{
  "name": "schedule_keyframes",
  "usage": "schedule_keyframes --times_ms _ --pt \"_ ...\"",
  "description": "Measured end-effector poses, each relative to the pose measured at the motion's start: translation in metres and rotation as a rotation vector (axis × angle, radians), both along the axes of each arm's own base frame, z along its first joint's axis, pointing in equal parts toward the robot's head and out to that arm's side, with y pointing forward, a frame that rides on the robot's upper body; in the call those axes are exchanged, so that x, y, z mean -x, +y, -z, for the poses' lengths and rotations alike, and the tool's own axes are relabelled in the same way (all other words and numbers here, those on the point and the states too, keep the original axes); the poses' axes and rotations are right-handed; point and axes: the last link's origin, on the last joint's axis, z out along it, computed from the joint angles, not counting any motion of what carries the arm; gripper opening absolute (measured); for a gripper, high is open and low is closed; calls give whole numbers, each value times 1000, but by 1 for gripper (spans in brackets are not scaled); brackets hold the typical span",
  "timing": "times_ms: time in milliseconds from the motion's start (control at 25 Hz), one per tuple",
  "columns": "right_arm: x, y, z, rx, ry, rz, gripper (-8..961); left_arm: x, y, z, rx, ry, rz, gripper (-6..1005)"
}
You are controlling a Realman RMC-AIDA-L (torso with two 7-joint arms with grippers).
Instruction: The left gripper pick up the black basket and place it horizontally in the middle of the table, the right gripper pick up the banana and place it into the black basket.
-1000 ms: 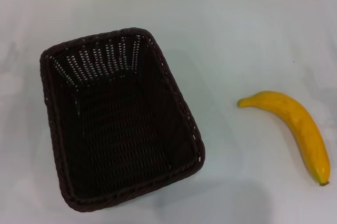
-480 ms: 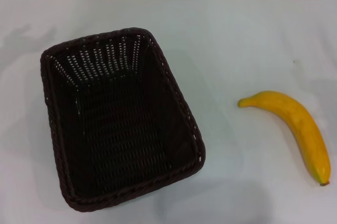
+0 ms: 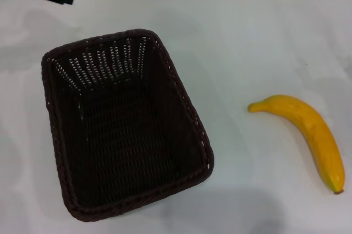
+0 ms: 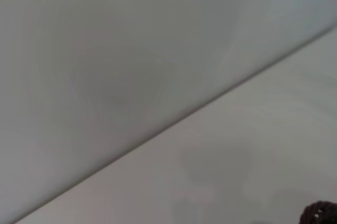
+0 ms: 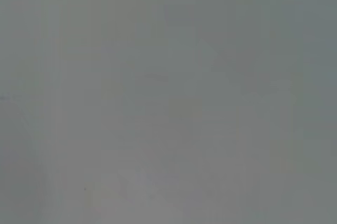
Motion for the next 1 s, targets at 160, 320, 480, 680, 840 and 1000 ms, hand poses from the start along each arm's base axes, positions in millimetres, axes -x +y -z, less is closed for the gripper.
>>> schedule_keyframes --times_ms 160,320,480,680,840,1000 --pt "-1 -2 1 1 4 4 871 -14 3 17 49 44 54 857" --pt "-2 -4 1 3 14 6 871 -18 -2 39 121 93 86 857" --pt "-2 -4 1 4 15 5 871 -20 -8 59 171 117 110 857" --pt "1 -3 4 21 9 -9 871 -16 -8 76 166 162 163 853" --pt "1 -2 4 26 9 -12 871 -11 -11 86 174 189 226 851" --pt "2 -3 6 38 24 -18 871 -8 -14 95 183 210 240 849"
